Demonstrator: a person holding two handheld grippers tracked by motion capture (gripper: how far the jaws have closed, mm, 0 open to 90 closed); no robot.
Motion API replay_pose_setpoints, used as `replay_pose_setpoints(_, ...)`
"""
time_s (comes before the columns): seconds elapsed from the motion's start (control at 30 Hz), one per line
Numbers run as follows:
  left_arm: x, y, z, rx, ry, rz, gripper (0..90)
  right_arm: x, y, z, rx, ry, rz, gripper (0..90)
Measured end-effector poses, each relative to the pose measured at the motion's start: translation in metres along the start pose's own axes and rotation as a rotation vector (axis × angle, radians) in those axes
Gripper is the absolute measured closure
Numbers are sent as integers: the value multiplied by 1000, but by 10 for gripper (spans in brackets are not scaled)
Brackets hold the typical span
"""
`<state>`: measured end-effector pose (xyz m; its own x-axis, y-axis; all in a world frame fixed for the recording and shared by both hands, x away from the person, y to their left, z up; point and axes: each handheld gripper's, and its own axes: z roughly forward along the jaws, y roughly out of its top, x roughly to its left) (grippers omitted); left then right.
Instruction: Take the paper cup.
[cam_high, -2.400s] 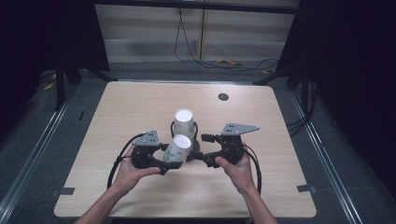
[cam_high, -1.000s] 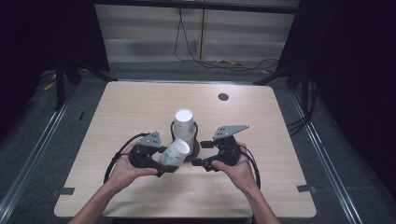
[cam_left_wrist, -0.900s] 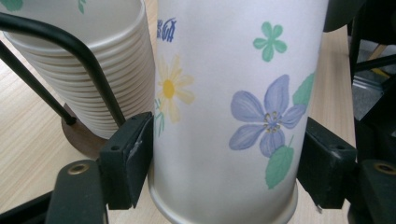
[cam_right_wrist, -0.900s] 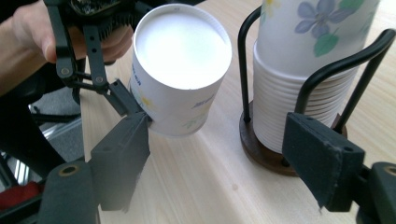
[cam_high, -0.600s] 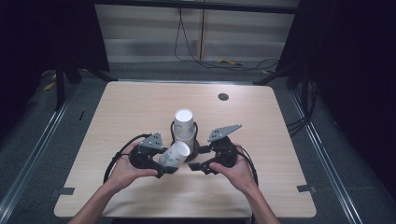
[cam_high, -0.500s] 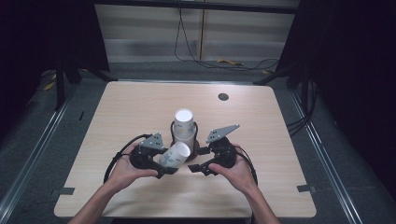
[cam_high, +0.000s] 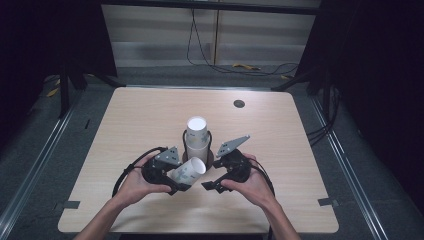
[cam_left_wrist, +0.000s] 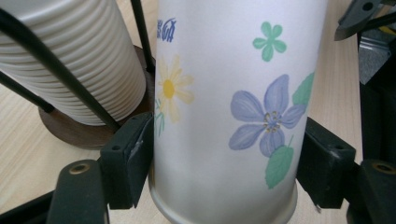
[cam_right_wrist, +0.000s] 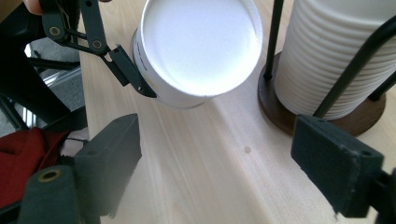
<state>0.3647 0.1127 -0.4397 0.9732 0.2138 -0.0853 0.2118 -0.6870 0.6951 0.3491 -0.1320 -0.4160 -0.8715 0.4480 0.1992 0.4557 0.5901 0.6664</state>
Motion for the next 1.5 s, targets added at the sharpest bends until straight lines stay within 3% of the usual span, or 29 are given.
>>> replay_pose_setpoints(0.37,-6,2,7,59,-1,41,284,0,0,11,119,38,-14,226)
replay_pose_setpoints(0.57,-10,3,12,85,2,53,284,1,1,14,173,45,-15,222)
replay_pose_setpoints(1.0,-13,5,16,116,4,86,286,2,0,14,180,55,-2,205)
replay_pose_setpoints(1.13,-16,6,18,125,13,87,286,3,2,19,210,90,12,249)
replay_pose_setpoints(1.5,-26,12,22,141,24,137,288,3,4,21,230,120,11,267)
